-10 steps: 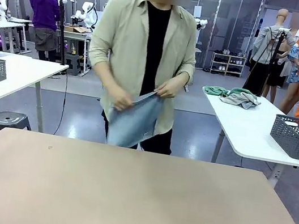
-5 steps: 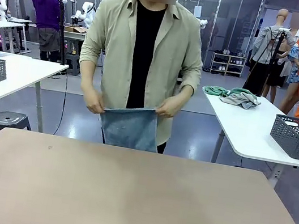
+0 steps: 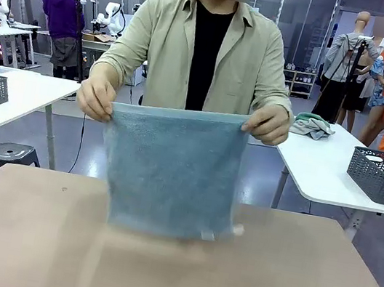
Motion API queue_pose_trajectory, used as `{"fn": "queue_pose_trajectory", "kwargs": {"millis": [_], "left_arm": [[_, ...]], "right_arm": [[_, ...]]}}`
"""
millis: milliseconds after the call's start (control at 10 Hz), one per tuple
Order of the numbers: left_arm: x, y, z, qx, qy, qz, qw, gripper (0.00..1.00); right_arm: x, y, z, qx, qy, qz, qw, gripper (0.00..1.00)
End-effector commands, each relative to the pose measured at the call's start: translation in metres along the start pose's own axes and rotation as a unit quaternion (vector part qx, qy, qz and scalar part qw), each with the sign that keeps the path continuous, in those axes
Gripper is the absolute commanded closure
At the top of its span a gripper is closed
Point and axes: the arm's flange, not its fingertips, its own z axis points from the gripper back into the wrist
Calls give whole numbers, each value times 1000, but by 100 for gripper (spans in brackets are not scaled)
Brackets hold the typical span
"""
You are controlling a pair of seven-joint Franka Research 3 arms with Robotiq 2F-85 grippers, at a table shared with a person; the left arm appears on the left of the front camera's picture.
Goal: Fold the towels and place them in the basket.
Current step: When a person lays out a Towel with hook on the table, fold it in half twice.
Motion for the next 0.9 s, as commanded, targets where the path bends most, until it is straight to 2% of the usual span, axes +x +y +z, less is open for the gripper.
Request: {"fn": "queue_pose_trajectory", "kwargs": {"millis": [0, 800], "left_arm": [[1, -3, 2, 0, -5, -6, 1000, 0], [1, -3, 2, 0, -5, -6, 1000, 0]], "right_arm": [[-4, 2, 6, 4, -7, 4, 1000, 0], [-4, 2, 6, 4, -7, 4, 1000, 0]]}}
